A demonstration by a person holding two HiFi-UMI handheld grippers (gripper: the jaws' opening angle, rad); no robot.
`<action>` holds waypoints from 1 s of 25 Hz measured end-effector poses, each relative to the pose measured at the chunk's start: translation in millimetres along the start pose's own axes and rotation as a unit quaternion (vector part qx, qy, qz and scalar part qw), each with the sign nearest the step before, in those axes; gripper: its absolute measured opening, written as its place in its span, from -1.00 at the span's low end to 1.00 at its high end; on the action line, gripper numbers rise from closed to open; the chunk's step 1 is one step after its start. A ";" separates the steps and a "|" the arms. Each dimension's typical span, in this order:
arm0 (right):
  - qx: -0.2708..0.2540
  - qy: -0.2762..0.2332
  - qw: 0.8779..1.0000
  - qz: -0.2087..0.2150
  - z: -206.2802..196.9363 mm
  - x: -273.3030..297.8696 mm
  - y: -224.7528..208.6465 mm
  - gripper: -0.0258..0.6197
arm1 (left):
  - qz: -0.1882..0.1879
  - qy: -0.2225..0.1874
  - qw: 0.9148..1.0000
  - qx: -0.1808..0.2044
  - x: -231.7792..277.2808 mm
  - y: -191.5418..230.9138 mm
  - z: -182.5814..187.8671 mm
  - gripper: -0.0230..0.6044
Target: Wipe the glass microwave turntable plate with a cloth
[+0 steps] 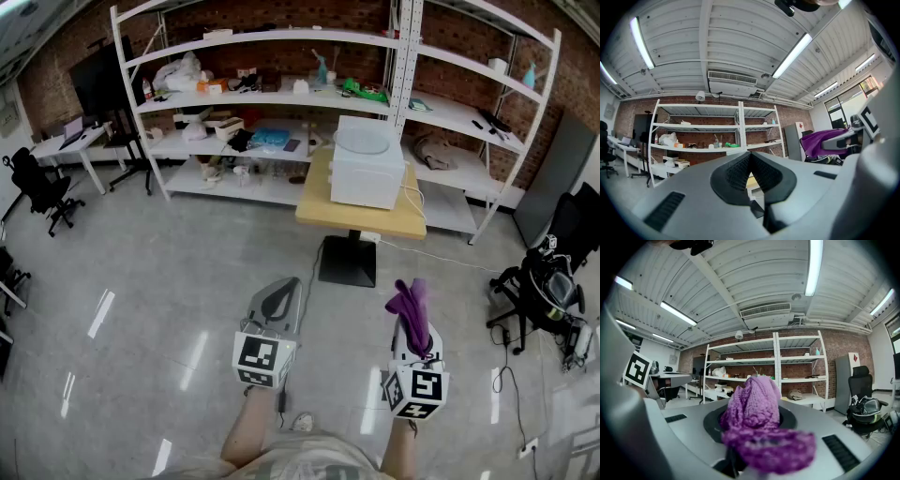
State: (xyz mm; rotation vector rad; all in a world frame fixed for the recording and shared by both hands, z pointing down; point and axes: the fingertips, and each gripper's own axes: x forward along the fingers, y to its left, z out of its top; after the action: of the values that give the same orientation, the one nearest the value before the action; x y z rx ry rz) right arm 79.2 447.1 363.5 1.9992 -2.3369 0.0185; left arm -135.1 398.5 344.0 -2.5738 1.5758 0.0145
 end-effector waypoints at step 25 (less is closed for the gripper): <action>0.032 0.025 0.999 -0.022 -22.0 26.7 17.4 -0.74 | -0.027 0.015 0.999 -0.034 20.4 46.5 -30.6 -0.92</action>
State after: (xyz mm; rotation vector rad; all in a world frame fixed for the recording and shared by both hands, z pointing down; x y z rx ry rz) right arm 58.9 424.6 387.6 2.0523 -2.2906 0.1402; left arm -168.8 356.2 368.3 -2.6790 1.5413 0.0236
